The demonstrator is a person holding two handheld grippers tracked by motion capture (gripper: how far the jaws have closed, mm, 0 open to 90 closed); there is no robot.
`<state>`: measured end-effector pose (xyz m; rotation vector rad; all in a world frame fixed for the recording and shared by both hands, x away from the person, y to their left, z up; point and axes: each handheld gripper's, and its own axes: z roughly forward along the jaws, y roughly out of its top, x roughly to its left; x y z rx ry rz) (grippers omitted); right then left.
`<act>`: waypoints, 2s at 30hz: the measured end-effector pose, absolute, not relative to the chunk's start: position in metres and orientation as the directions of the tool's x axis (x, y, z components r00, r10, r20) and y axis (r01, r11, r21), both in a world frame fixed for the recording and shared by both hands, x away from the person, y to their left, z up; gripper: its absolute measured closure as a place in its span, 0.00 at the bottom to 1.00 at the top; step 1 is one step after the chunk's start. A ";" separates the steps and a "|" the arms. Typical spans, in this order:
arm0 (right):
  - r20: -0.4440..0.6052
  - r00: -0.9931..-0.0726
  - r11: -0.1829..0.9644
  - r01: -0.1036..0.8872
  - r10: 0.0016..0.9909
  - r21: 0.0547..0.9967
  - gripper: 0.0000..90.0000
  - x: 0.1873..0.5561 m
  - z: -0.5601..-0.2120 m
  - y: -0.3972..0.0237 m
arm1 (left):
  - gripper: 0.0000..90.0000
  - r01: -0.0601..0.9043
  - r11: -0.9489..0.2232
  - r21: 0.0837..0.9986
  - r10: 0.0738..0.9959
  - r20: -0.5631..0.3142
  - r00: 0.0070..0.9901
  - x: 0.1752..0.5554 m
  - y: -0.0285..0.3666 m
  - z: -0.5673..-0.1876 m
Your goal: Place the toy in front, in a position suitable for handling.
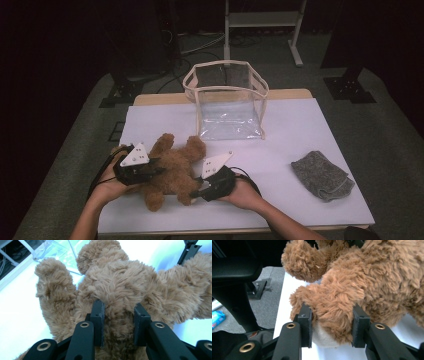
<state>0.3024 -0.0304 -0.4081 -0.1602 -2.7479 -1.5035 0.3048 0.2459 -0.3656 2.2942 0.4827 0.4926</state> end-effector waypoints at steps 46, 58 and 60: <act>-0.050 -0.945 0.614 0.169 0.323 0.771 0.67 0.243 -0.400 -0.275 | 0.75 0.009 -0.674 0.739 0.198 0.170 0.965 0.312 0.002 -0.370; -0.030 -0.950 0.601 0.172 0.311 0.780 0.64 0.244 -0.408 -0.281 | 0.57 0.001 -0.657 0.754 0.200 0.172 0.965 0.311 0.026 -0.353; -0.021 -0.951 0.596 0.175 0.308 0.783 0.63 0.244 -0.409 -0.283 | 0.56 0.003 -0.672 0.741 0.221 0.197 0.955 0.313 0.045 -0.348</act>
